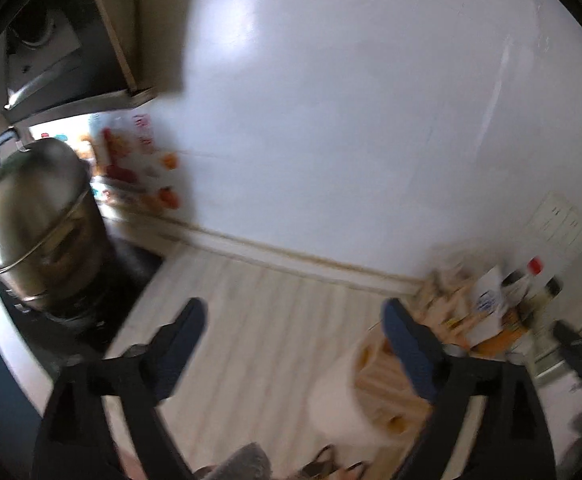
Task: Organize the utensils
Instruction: 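Open the left tool while the right tool opens, dropping chopsticks into the holder, then lower the left tool onto a chopstick and close while the right tool grasps another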
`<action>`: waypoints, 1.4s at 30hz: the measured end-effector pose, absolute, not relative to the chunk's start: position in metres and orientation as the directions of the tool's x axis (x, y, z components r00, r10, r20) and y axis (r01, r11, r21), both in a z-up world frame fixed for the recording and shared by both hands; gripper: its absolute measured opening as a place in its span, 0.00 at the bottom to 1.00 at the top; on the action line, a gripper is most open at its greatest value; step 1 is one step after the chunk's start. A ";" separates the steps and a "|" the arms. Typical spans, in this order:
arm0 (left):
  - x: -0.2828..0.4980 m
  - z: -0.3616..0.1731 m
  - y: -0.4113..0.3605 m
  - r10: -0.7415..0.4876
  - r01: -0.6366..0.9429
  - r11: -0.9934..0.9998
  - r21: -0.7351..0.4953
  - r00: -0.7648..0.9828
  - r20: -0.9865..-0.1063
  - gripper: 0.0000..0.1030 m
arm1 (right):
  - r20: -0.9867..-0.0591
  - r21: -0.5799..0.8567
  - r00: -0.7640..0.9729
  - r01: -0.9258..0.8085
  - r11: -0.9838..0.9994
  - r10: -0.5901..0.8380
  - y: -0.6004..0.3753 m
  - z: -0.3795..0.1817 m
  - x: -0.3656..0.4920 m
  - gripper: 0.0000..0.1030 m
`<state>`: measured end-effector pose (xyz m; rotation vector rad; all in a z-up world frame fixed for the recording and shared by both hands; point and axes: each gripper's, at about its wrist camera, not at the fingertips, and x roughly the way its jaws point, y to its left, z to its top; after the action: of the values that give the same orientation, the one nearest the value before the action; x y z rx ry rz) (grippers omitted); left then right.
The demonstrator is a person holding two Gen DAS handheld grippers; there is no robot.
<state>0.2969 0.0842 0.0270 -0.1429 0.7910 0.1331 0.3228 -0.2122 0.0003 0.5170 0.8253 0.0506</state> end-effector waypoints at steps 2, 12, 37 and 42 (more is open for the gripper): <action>0.290 0.016 0.091 0.071 -0.185 0.980 -0.076 0.679 -0.730 1.00 | -0.685 0.467 0.688 0.163 0.869 0.239 -0.221 0.000 0.304 0.63; 0.271 -0.071 0.106 0.253 -0.317 0.943 0.095 0.505 -0.825 1.00 | -0.653 0.753 0.503 0.360 0.550 0.566 -0.258 -0.128 0.289 0.59; 0.238 -0.249 -0.018 0.058 0.112 0.992 0.065 0.059 -0.997 0.38 | -0.966 0.249 -0.024 0.151 0.957 0.256 -0.163 -0.273 0.235 0.27; 0.235 -0.247 -0.015 0.064 0.102 0.992 0.071 0.075 -0.995 0.05 | -0.988 0.155 -0.010 0.059 0.986 0.156 -0.146 -0.277 0.221 0.07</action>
<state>0.2348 -0.0150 -0.2466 0.1339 1.4971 -0.0289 0.2207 -0.1457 -0.2767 0.1691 1.5809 0.0771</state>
